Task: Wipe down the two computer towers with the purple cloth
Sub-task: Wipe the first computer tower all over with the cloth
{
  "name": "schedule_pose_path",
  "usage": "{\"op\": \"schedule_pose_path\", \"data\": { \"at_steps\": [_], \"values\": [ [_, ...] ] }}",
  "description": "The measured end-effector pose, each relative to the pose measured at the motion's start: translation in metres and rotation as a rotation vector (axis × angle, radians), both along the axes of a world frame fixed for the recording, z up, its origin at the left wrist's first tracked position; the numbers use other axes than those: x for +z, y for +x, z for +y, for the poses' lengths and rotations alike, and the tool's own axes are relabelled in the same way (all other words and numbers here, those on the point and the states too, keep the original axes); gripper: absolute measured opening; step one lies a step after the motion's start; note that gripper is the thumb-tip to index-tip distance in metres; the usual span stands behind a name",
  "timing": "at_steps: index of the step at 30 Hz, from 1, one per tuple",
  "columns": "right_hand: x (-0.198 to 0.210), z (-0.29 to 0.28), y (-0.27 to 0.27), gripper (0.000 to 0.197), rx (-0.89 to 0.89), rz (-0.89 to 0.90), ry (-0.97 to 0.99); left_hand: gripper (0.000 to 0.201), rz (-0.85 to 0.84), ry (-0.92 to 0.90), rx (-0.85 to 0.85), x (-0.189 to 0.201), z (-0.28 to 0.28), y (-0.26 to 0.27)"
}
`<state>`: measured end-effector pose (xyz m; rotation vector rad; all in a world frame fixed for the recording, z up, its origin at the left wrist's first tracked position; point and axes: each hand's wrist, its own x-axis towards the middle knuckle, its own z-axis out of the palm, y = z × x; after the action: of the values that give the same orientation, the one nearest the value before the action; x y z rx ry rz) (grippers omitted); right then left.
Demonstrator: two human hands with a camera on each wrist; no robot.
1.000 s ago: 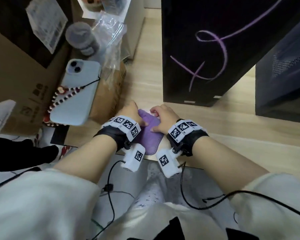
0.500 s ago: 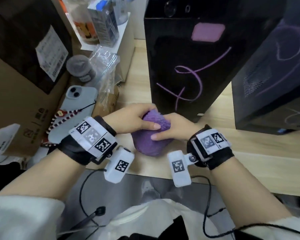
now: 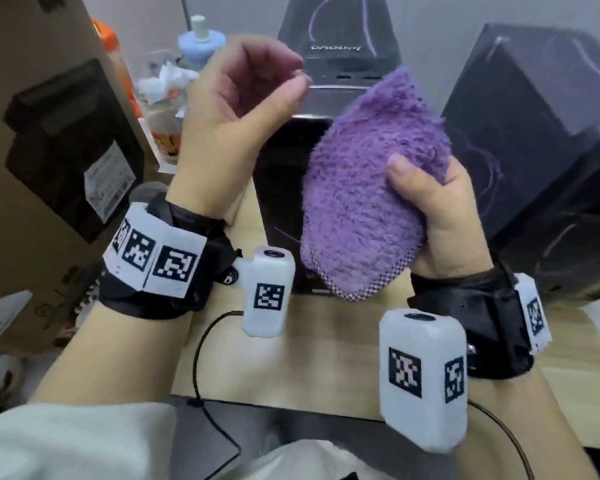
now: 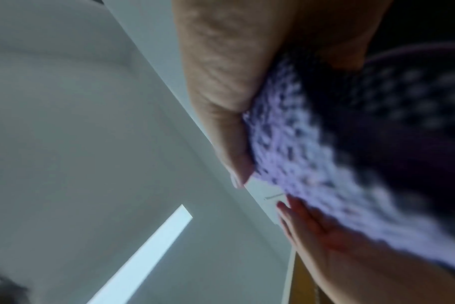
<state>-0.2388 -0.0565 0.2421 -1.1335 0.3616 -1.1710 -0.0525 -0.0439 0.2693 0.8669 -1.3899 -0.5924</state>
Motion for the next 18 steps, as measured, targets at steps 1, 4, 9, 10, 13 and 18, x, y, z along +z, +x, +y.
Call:
{"op": "schedule_pose_path", "data": {
  "at_steps": [1,4,9,10,13,18],
  "values": [
    [0.000,0.000,-0.006,0.039,-0.026,-0.078,0.038,0.011,0.002,-0.045,0.092,-0.002,-0.004,0.002],
    [0.000,-0.007,-0.025,0.060,-0.190,-0.187,0.098,0.011,-0.088,-0.067,0.280,-0.015,-0.014,0.010],
    [0.006,-0.009,-0.031,0.060,-0.717,-0.208,-0.188,0.031,-0.303,-0.008,0.367,-0.046,-0.011,0.012],
    [0.009,-0.009,-0.028,0.071,-0.863,-0.025,-0.336,0.034,-0.326,-0.002,0.362,-0.050,-0.009,0.011],
    [0.004,-0.022,-0.009,0.031,-1.000,0.558,-1.072,0.037,-0.309,-0.004,0.344,-0.054,-0.009,0.010],
    [-0.050,-0.043,0.039,0.044,-0.961,1.134,-1.531,0.042,-0.253,-0.015,0.322,-0.055,-0.010,0.008]
  ]
}}
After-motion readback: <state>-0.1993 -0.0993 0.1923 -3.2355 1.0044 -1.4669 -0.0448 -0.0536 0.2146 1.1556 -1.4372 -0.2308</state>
